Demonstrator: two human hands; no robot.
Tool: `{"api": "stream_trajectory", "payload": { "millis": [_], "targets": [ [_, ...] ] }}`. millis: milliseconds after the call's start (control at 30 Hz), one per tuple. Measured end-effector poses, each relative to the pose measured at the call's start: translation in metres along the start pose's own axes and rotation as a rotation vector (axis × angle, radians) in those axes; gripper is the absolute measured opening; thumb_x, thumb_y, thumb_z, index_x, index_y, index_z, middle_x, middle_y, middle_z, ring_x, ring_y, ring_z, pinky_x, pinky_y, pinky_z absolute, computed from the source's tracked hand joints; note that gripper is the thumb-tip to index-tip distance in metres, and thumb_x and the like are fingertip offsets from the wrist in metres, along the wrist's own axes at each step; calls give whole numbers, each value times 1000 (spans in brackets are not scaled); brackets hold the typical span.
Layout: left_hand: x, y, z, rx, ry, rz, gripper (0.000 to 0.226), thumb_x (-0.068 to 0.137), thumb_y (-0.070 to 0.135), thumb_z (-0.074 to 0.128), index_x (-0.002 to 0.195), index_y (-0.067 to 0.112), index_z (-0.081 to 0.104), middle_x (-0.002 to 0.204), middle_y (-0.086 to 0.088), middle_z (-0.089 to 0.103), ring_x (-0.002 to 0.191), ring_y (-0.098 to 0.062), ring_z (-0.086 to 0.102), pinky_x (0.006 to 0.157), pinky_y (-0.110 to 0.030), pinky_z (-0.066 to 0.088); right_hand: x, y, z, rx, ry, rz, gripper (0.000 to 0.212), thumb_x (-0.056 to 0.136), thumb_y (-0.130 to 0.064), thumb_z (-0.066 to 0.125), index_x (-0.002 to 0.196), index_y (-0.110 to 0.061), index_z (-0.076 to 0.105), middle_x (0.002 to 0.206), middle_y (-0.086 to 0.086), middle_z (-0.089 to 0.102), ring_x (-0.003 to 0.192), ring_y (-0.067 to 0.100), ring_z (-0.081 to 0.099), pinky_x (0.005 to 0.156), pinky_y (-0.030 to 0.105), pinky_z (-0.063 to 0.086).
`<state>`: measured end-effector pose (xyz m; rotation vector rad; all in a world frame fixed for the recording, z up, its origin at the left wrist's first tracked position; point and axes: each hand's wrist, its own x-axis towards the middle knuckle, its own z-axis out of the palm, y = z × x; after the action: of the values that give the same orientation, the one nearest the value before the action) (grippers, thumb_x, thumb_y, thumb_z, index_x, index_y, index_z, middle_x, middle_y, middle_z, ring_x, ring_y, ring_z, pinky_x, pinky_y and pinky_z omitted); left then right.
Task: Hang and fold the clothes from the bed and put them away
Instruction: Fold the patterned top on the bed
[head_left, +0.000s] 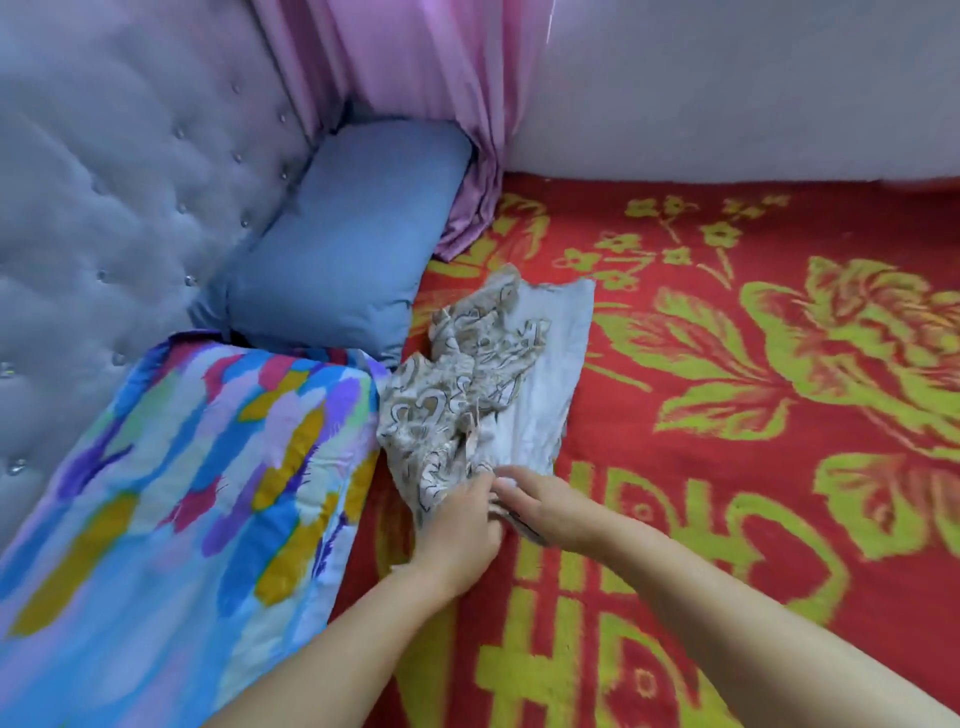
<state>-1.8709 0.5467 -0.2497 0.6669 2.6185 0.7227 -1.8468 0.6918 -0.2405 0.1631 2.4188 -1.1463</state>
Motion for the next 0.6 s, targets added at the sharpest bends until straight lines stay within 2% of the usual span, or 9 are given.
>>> {"api": "stream_trajectory", "payload": {
  "millis": [67,133,167,233,333,400,467,533,600],
  "targets": [
    [-8,28,-36,-132,30,57,25,81,6,52,99,24,49,86,8,60,88,-22,57,70,-31,39,-33,-29,-33,-15,30,-67,29,96,-50,45,113,-30,58,84,-5,62,76,5,57,64,15,41],
    [-18,58,-70,-227,43,151,32,80,6,56,88,35,46,72,16,54,73,-6,55,63,-23,38,-69,-65,-77,-114,41,-137,21,94,-46,54,84,-28,59,67,-5,51,55,1,44,50,15,31],
    [-25,76,-87,-280,58,189,29,81,11,60,86,36,47,69,16,54,67,2,52,60,-19,37,-89,-82,-100,-183,62,-158,26,94,-43,55,79,-21,60,67,-1,53,56,4,44,51,20,32],
    [-42,109,-114,-418,69,229,9,80,33,64,84,30,56,70,12,56,65,2,50,63,-20,38,-130,-112,-142,-306,128,-194,31,95,-35,56,84,-7,65,78,9,63,66,14,51,60,28,39],
    [-60,141,-134,-564,-29,244,48,72,60,62,96,18,67,85,6,66,80,-7,57,73,-29,44,-182,-141,-193,-266,269,-245,27,94,-29,59,89,-5,69,81,5,65,71,16,55,63,23,43],
    [-69,160,-141,-604,-155,243,39,71,59,68,101,35,69,97,12,72,89,-1,64,74,-18,48,-211,-153,-217,-193,342,-271,25,92,-29,62,85,-6,69,75,1,61,67,10,51,57,20,41],
    [-78,184,-151,-600,-284,279,25,74,54,70,97,45,69,98,18,71,88,5,63,71,-11,46,-239,-160,-239,-141,416,-293,23,91,-28,63,85,-8,70,75,1,63,66,6,53,59,19,43],
    [-88,208,-162,-542,-361,309,24,76,53,67,94,37,71,92,20,69,84,7,60,70,-11,46,-267,-162,-258,-114,474,-298,20,91,-30,63,83,-13,71,74,-2,65,64,5,55,62,19,45],
    [-94,222,-172,-457,-387,336,38,77,57,62,96,25,69,92,16,66,85,3,57,76,-17,46,-289,-154,-272,-116,513,-275,22,92,-32,62,84,-14,72,77,0,67,66,8,56,63,23,46]
  ]
}}
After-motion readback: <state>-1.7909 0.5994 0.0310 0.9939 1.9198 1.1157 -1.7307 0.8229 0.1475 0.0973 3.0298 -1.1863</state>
